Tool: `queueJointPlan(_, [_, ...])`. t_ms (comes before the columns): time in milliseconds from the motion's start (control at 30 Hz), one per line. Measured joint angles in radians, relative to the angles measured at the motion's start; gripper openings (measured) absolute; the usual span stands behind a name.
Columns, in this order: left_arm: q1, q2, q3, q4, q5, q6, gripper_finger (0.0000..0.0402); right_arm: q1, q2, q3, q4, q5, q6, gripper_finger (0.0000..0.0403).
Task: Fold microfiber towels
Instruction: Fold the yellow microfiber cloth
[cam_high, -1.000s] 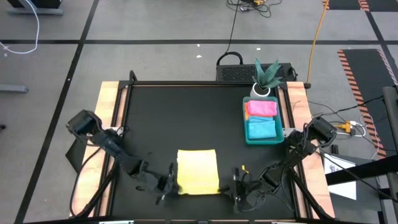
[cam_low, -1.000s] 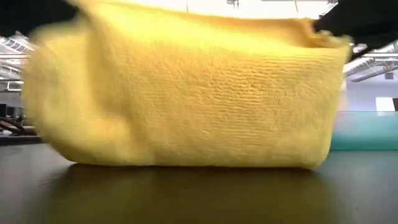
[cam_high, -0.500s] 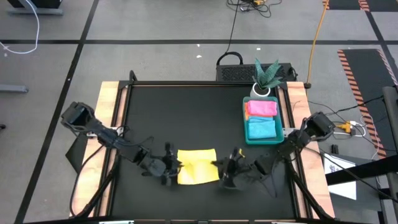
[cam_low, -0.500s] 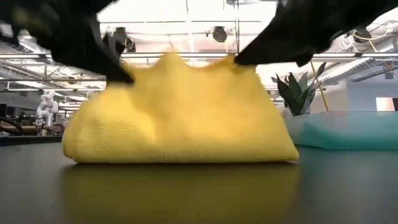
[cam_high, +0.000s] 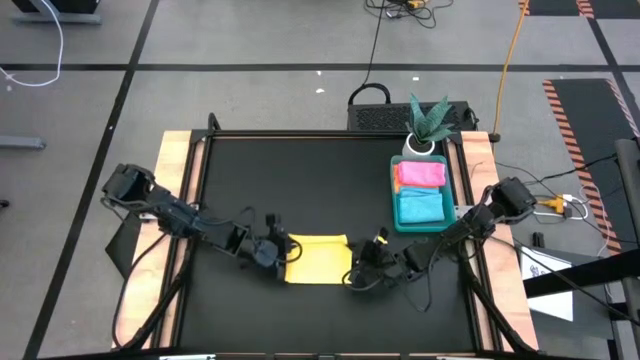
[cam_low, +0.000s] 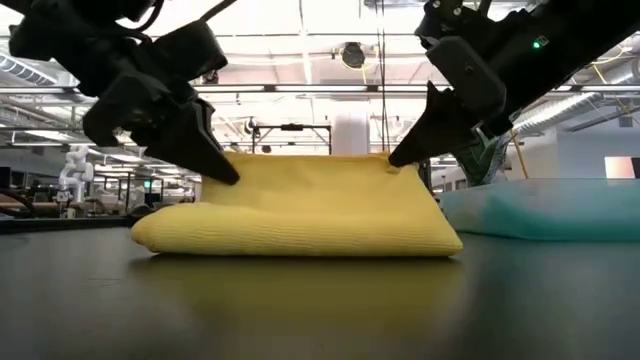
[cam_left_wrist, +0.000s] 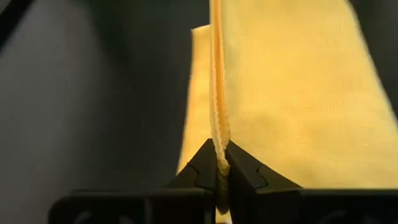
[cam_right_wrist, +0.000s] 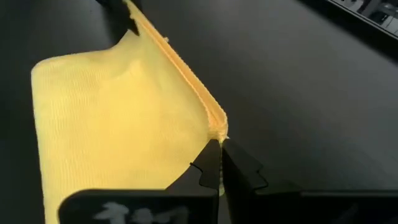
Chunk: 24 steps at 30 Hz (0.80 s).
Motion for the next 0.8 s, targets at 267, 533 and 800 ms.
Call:
queueJointPlan(267, [-0.096,-0.066,0.003,0.009,0.232,-0.057,0.0018,0.081,-0.046,0.001,0.045,-0.196,-0.033,0.0000])
queueJointPlan(533, [-0.233,-0.106,0.006,0.166,0.402,-0.116,0.0011,0.167,-0.035,0.001,0.393,-0.499,-0.253,0.0000])
queueJointPlan(800, [-0.227,-0.129,0.005,0.217,0.322,-0.144,0.0008,0.193,-0.082,0.000,0.351,-0.272,-0.259,0.0000])
